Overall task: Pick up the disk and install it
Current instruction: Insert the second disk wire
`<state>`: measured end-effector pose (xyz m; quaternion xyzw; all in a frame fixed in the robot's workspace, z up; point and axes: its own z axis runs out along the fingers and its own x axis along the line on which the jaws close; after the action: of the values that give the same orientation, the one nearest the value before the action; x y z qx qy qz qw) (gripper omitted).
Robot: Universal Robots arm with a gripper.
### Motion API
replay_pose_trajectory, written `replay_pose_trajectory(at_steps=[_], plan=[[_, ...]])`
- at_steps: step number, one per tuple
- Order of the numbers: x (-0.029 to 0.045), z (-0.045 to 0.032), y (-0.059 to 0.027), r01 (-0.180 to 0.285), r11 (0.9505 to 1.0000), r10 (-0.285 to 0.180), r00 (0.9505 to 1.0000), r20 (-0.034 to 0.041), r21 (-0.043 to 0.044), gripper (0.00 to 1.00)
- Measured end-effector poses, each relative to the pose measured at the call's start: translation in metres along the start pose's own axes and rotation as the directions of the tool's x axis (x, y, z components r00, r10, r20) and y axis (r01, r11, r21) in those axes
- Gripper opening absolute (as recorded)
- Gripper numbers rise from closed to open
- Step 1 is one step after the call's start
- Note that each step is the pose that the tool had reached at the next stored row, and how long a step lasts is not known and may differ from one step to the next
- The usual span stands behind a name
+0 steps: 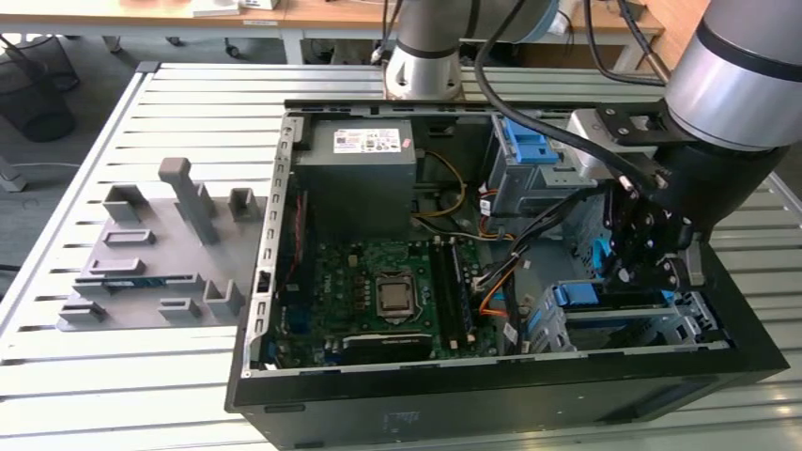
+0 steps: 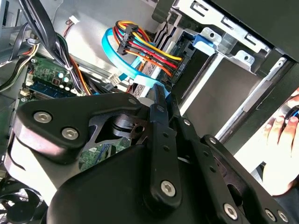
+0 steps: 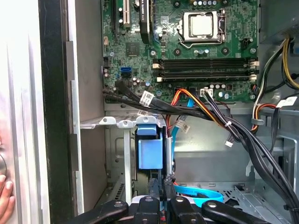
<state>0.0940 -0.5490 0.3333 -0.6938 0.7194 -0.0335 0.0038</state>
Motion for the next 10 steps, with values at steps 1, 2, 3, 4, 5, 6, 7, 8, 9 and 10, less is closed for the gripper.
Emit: replay_pose_trajectory(at_steps=[1, 2, 3, 4, 5, 6, 7, 8, 9, 10], plan=[[0.0001, 0.0005, 0.0, 0.0, 1.0, 0.0, 1.0, 0.0, 0.0, 0.16], [0.0001, 0.0008, 0.0, 0.0, 1.0, 0.0, 1.0, -0.0002, 0.0, 0.16], [0.0001, 0.0012, 0.0, 0.0, 1.0, 0.0, 1.0, -0.0002, 0.0, 0.16], [0.0001, 0.0015, 0.0, 0.0, 1.0, 0.0, 1.0, -0.0003, 0.0, 0.16], [0.0002, 0.0017, 0.0, 0.0, 1.0, 0.0, 1.0, -0.0004, 0.0, 0.16], [0.0002, 0.002, 0.0, 0.0, 1.0, 0.0, 1.0, -0.0002, 0.0, 0.16], [0.0002, 0.0023, 0.0, 0.0, 1.0, 0.0, 1.0, -0.0002, 0.0, 0.16], [0.0004, 0.0028, -0.0001, 0.0, 1.0, 0.0, 1.0, 0.0001, -0.0001, 0.16], [0.0004, 0.0032, -0.0001, 0.0, 1.0, 0.0, 1.0, 0.0, -0.0002, 0.16], [0.0005, 0.0037, -0.0002, 0.0, 1.0, 0.0, 1.0, 0.0, -0.0002, 0.16]])
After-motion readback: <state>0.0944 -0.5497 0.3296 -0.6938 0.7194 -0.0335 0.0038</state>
